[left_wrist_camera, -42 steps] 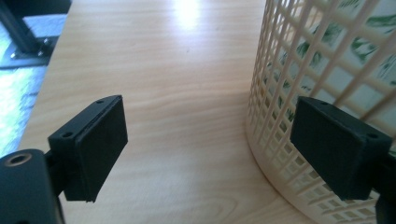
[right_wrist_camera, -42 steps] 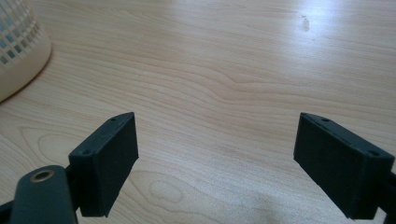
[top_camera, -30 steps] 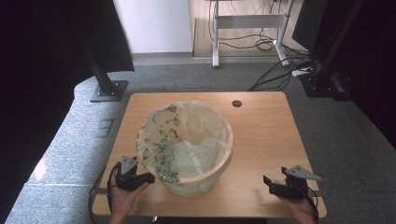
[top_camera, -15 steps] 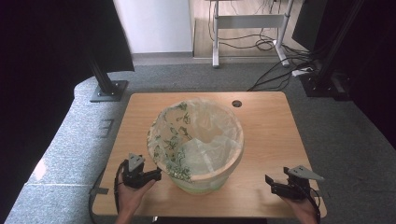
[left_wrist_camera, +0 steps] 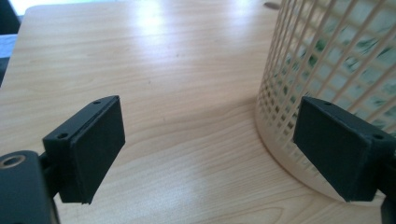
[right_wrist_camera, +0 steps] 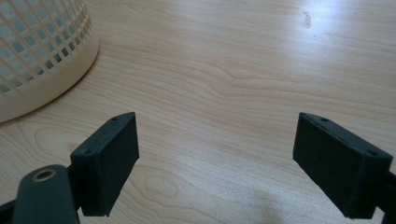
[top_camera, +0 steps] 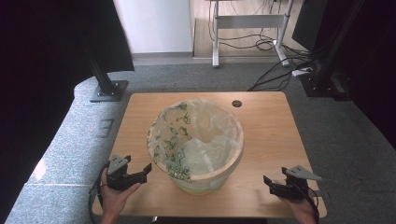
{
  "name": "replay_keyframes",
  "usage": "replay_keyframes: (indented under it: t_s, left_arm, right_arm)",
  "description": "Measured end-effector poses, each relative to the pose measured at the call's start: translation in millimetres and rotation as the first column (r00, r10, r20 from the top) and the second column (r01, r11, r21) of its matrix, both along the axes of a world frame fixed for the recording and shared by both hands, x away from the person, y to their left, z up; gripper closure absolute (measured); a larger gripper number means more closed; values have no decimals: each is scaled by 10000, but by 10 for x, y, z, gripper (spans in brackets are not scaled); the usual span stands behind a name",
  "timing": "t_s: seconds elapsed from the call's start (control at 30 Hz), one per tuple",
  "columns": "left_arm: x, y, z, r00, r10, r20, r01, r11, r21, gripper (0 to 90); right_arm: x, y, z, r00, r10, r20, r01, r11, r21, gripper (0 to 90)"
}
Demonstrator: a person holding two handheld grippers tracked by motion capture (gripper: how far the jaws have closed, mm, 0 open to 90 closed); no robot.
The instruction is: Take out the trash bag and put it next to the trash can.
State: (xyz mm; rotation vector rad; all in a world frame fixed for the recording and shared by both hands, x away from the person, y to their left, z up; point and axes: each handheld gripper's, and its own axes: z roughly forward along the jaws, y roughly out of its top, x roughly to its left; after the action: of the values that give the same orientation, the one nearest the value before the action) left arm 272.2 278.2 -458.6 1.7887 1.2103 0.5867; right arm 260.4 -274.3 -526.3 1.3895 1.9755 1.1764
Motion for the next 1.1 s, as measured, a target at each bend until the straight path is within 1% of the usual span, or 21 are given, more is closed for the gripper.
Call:
replay_keyframes:
  t_s: [0.13, 0.23, 0.33, 0.4, 0.5, 0.57, 0.67, 0.73, 0.77, 0.87, 0.97, 1.03, 1.1]
  left_arm:
    - [-8, 106, 189, 9990, -272, 347, 278, 9995, -165, 98]
    - [-19, 169, 367, 9975, -459, 546, 475, 9984, -295, 130]
    - [-26, 217, 539, 9948, -549, 861, 568, 9982, -202, 131]
    - [-20, 252, 652, 9920, -688, 1057, 714, 9972, -206, 131]
    - [-8, 299, 820, 9854, -1003, 1376, 1055, 9939, -309, 137]
    - [13, 311, 928, 9797, -1326, 1505, 1396, 9895, -369, 140]
    - [70, 289, 1066, 9715, -1776, 1573, 1893, 9799, -631, 145]
    - [106, 256, 1140, 9629, -2096, 1702, 2276, 9692, -941, 146]
    - [123, 234, 1171, 9580, -2254, 1772, 2459, 9638, -1032, 146]
    - [178, 152, 1241, 9437, -2702, 1909, 2936, 9499, -1073, 149]
    - [233, 62, 1285, 9256, -3229, 1972, 3491, 9299, -1157, 151]
    - [267, 6, 1300, 9124, -3599, 1951, 3845, 9169, -1070, 157]
    - [295, -48, 1303, 9040, -3839, 1882, 4057, 9091, -946, 164]
  right_arm:
    - [7, -17, -9, 10000, -2, -26, 2, 10000, -17, 146]
    - [8, -17, -10, 10000, 0, -31, 0, 10000, -21, 146]
    - [9, -12, -6, 10000, 28, -17, -28, 10000, -13, 146]
    - [8, -11, -3, 10000, 66, -14, -66, 10000, -2, 145]
    - [9, -18, -2, 10000, 49, -11, -49, 10000, 7, 146]
    - [11, -23, -6, 10000, 25, -25, -25, 10000, 11, 146]
    - [16, -21, -12, 10000, 13, -41, -13, 10000, 6, 146]
    - [17, -15, -13, 10000, 35, -33, -35, 10000, -20, 147]
    - [16, -11, -12, 10000, 44, -27, -44, 10000, -20, 147]
    - [10, -8, -9, 10000, 58, -50, -58, 10000, -28, 147]
    - [14, -15, -15, 10000, 48, -37, -48, 10000, -30, 147]
    - [15, -20, -17, 10000, 55, -33, -56, 10000, -33, 147]
    - [16, -23, -15, 10000, 56, -28, -56, 10000, -39, 148]
